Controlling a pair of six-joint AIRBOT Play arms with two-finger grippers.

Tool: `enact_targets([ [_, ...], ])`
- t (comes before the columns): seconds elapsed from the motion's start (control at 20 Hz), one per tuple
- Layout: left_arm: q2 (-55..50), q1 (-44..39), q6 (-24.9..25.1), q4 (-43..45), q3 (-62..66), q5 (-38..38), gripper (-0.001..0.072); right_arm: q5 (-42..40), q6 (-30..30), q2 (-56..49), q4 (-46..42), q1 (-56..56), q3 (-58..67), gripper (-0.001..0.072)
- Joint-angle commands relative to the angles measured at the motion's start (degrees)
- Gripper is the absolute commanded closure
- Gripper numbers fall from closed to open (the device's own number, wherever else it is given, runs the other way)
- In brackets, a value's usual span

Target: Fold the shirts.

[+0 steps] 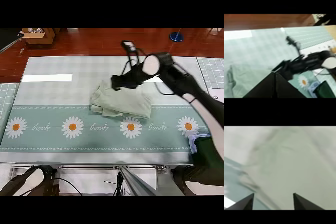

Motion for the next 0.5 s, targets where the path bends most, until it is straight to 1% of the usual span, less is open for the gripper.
enact_targets([
  [0.0, -0.04, 0.09, 0.00, 6.62, 0.00, -0.17, 0.0669, 17.05, -1.77, 5.86, -15.76, -10.49, 0.04, 0.0173],
  [0.05, -0.17, 0.11, 0.00, 8.31, 0.00, -0.22, 0.0664, 20.48, -3.69, 7.28, -17.51, -15.15, 0.04, 0.0173],
  [0.15, -0.20, 0.11, -0.02, 10.75, 0.00, -0.22, 0.0541, 24.87, -6.64, 8.90, -14.88, -25.51, -0.50, 0.0172],
  [0.2, -0.20, 0.11, -0.02, 11.08, 0.00, -0.20, 0.0490, 25.33, -7.28, 9.35, -11.15, -30.36, -2.01, 0.0165],
  [0.25, -0.24, 0.11, -0.02, 11.08, 0.00, -0.20, 0.0490, 25.11, -7.89, 9.60, -6.67, -34.40, -4.37, 0.0155],
  [0.35, -0.26, 0.09, -0.02, 11.08, 0.00, -0.20, 0.0490, 22.51, -10.69, 9.57, 3.15, -39.23, -10.43, 0.0097],
  [0.45, -0.26, 0.11, -0.07, 11.08, 0.00, -0.22, 0.0491, 16.39, -13.16, 9.51, 11.50, -40.41, -17.53, 0.0097],
])
